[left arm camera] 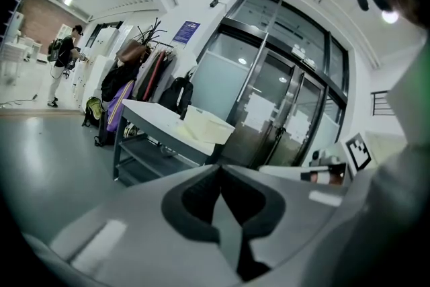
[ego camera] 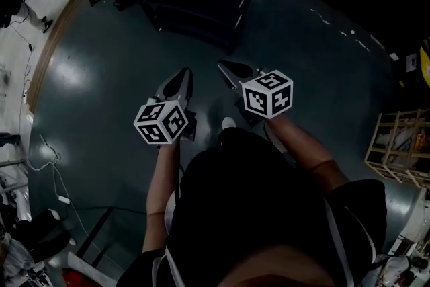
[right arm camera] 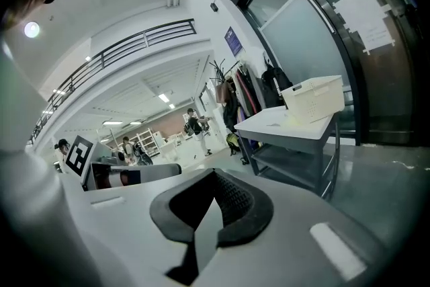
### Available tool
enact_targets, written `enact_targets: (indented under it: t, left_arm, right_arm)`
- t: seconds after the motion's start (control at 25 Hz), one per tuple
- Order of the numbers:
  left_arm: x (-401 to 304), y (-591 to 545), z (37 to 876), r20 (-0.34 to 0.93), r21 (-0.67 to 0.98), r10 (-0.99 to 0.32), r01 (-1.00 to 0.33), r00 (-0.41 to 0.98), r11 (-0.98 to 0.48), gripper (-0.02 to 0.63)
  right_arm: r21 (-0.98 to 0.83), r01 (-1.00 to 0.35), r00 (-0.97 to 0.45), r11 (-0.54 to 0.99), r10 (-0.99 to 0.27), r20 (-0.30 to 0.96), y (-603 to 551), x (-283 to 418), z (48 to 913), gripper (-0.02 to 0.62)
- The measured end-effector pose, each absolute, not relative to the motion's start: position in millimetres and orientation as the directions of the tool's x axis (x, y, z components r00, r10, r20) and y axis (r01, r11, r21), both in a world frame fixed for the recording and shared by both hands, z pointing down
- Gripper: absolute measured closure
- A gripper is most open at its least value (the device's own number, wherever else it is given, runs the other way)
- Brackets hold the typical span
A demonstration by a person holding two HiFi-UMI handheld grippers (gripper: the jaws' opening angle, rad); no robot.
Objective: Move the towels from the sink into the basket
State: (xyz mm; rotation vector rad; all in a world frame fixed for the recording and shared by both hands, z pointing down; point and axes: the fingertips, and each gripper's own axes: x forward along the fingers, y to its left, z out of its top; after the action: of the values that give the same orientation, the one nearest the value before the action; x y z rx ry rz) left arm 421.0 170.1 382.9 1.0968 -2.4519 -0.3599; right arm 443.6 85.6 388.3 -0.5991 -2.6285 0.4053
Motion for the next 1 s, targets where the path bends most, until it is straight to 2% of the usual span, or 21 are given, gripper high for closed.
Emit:
enact_targets:
  t: [1.0]
  left_arm:
    - [316.1,108.6,388.6,0.284,0.350,-0.712,-0.622,-0.642,0.701,0.598]
  right_arm:
    - [-0.408,0.343,-0.816,0.846,0.484,0.316,15.4,341.6,392.7,0.597]
